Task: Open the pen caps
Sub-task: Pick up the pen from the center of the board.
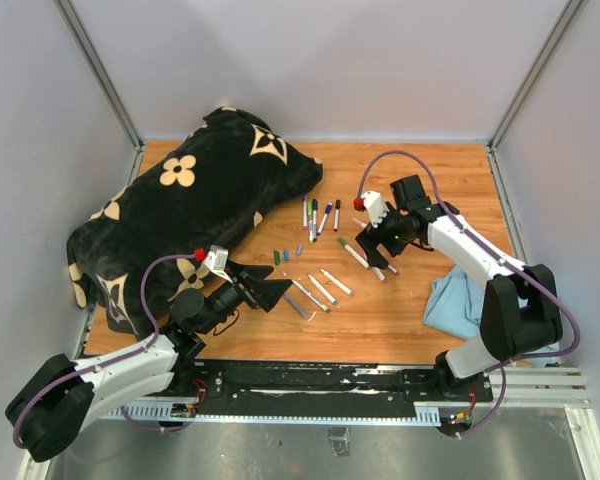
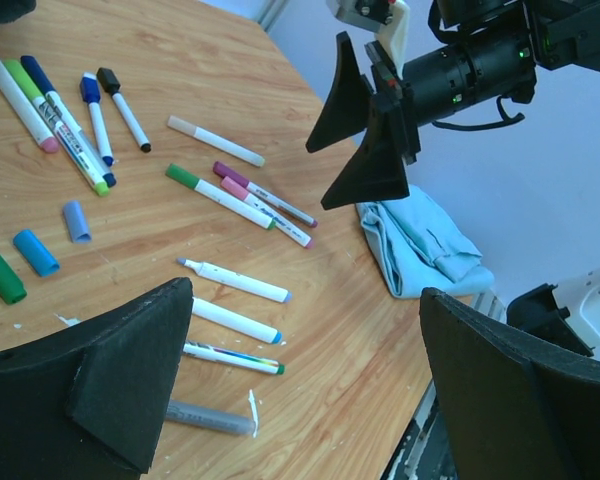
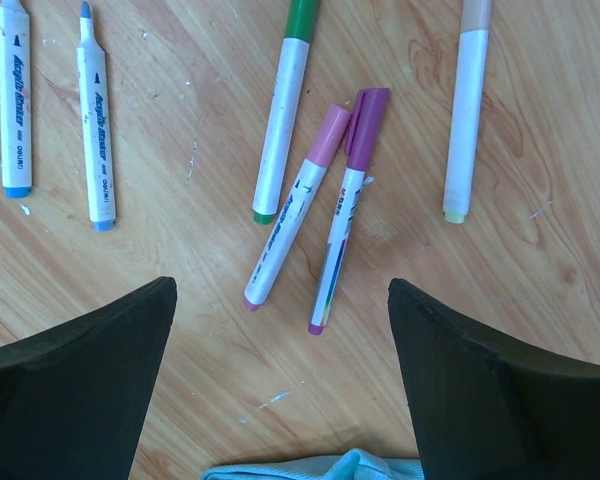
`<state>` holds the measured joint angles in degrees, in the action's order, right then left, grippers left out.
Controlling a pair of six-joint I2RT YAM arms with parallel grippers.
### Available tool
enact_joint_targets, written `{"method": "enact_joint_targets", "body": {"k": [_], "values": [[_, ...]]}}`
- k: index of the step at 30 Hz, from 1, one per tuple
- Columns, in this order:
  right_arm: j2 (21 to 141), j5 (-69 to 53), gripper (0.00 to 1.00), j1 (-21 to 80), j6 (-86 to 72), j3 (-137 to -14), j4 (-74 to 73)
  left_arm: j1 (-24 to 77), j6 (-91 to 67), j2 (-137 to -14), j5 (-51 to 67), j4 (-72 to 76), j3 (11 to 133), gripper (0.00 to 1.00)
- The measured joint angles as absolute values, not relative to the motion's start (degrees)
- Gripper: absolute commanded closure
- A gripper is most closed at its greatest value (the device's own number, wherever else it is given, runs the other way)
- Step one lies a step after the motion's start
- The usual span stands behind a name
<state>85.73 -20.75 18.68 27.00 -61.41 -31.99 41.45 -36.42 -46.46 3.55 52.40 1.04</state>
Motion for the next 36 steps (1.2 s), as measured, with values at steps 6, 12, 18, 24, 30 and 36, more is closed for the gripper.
{"method": "enact_joint_targets", "body": {"k": [6,12,18,24,30,36], "values": [[88.79,-17.87,0.22,22.33,25.89,-61.67,-32.01,41.45,-36.47,-46.89,3.53,52.66,1.04,0.01],[92.58,-15.44,0.38,25.28,24.67,-63.99,-31.97,41.45,-36.71,-47.46,3.53,52.80,1.04,0.01],[96.92,-14.09,0.56,27.16,23.51,-67.79,-31.92,41.45,-37.17,-48.49,3.57,53.15,1.06,0.01],[101.62,-13.52,0.62,27.68,22.98,-71.92,-32.01,41.45,-37.39,-48.69,3.60,53.47,1.04,0.01],[104.18,-13.28,0.65,27.73,22.94,-73.49,-32.38,41.45,-37.39,-48.82,3.57,53.52,1.04,0.01],[106.28,-12.73,0.68,27.75,22.94,-73.73,-32.84,41.45,-37.39,-49.12,3.57,53.84,1.06,0.01]]}}
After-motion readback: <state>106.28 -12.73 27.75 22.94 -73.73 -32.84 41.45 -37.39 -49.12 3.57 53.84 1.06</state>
